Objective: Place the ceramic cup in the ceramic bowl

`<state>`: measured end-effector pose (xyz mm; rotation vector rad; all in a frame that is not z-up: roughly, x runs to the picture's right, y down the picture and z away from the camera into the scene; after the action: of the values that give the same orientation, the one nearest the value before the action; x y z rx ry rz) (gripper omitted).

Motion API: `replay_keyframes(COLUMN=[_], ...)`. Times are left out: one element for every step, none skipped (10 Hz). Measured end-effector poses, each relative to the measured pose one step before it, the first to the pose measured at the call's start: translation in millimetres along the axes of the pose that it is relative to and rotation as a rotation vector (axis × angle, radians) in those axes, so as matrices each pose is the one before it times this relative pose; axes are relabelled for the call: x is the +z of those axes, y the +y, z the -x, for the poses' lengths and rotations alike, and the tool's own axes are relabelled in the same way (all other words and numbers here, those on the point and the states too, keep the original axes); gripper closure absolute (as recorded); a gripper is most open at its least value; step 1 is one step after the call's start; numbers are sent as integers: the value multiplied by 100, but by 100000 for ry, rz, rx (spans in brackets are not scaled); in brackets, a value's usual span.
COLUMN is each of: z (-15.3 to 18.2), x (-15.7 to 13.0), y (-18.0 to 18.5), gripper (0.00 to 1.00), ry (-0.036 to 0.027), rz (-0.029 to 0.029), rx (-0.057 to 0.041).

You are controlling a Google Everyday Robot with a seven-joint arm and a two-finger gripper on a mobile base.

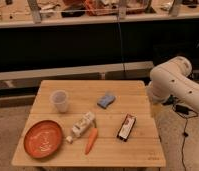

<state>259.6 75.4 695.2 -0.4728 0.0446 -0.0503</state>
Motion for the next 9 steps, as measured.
replay_keyframes(z=[322,996,974,588,177,163,310,847,691], x=[21,37,20,49,76,36,95,109,60], y=[-468,-867,-809,-602,-178,-193,-185,-448,-475], gripper=[20,20,20,20,20,20,20,20,20], ry=[356,286,224,106,238,233,38,-401,-198], rz=[-1542,-2565,-2194,-1378,-1315,-2034,-1980,-2425,-1956], rx=[-1329,-2000,-1570,-963,-1129,-1403,-1441,-1711,-1419])
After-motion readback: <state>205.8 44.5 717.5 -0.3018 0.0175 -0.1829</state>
